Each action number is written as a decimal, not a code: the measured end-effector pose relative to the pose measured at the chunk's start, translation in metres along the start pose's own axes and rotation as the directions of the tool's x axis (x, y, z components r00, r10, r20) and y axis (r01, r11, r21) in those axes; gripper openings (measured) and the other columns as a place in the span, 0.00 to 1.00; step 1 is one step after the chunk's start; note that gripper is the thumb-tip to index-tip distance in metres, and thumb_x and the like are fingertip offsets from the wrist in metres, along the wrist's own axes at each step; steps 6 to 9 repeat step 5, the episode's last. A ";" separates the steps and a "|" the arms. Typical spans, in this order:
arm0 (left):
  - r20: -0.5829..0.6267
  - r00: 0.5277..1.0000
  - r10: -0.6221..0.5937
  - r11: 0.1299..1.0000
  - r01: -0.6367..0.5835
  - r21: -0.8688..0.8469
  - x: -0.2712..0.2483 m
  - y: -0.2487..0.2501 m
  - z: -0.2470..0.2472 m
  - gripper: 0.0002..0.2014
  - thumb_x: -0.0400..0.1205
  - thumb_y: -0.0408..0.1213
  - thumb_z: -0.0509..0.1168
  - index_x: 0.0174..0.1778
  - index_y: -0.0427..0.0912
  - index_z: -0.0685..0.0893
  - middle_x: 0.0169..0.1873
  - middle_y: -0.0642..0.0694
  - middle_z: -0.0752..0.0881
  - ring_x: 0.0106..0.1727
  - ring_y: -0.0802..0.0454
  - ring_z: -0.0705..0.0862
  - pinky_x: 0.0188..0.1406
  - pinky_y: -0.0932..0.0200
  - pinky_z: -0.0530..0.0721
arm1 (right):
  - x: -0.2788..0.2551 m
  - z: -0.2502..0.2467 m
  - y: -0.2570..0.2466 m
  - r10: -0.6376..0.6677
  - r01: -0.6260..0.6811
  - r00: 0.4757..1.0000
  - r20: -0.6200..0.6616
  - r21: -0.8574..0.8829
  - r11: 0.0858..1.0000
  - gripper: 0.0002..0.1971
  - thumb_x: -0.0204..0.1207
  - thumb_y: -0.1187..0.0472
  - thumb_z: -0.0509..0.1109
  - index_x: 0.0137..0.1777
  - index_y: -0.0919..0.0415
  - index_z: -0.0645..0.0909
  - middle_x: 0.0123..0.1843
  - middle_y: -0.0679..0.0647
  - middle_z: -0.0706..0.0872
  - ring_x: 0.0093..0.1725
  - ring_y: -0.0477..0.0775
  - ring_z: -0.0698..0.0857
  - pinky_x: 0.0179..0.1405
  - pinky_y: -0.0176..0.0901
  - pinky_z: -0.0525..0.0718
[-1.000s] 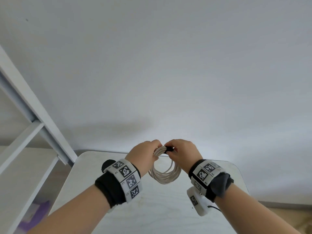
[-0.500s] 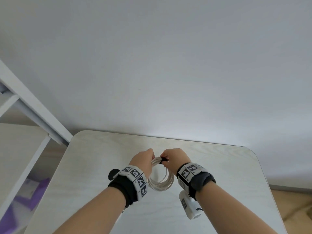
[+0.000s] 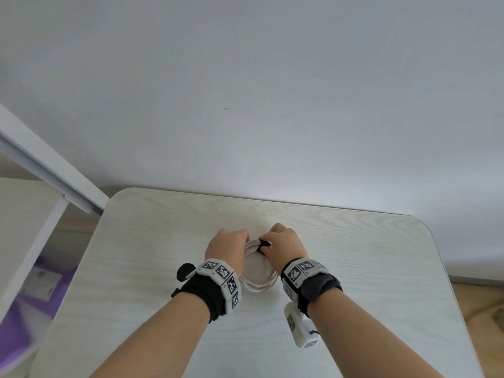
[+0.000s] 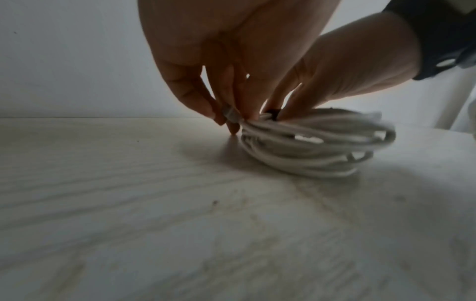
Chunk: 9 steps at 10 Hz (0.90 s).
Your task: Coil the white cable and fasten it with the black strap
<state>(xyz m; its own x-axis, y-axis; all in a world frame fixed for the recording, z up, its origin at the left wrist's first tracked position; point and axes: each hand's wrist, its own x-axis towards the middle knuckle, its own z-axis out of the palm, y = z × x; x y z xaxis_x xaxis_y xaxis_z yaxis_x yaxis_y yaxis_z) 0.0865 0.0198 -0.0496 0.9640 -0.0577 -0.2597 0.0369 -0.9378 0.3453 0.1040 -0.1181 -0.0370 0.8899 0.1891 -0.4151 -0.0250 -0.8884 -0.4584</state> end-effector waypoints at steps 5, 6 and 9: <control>0.009 0.996 0.084 0.981 -0.084 0.175 -0.009 0.001 -0.010 0.19 0.85 0.49 0.52 0.70 0.48 0.72 0.68 0.48 0.76 0.67 0.46 0.74 0.66 0.52 0.71 | -0.017 -0.013 0.000 -0.061 0.056 0.998 -0.030 -0.146 0.988 0.24 0.82 0.52 0.53 0.77 0.53 0.59 0.77 0.53 0.66 0.74 0.57 0.66 0.72 0.52 0.71; 0.009 0.996 0.084 0.981 -0.084 0.175 -0.009 0.001 -0.010 0.19 0.85 0.49 0.52 0.70 0.48 0.72 0.68 0.48 0.76 0.67 0.46 0.74 0.66 0.52 0.71 | -0.017 -0.013 0.000 -0.061 0.056 0.998 -0.030 -0.146 0.988 0.24 0.82 0.52 0.53 0.77 0.53 0.59 0.77 0.53 0.66 0.74 0.57 0.66 0.72 0.52 0.71; 0.009 0.996 0.084 0.981 -0.084 0.175 -0.009 0.001 -0.010 0.19 0.85 0.49 0.52 0.70 0.48 0.72 0.68 0.48 0.76 0.67 0.46 0.74 0.66 0.52 0.71 | -0.017 -0.013 0.000 -0.061 0.056 0.998 -0.030 -0.146 0.988 0.24 0.82 0.52 0.53 0.77 0.53 0.59 0.77 0.53 0.66 0.74 0.57 0.66 0.72 0.52 0.71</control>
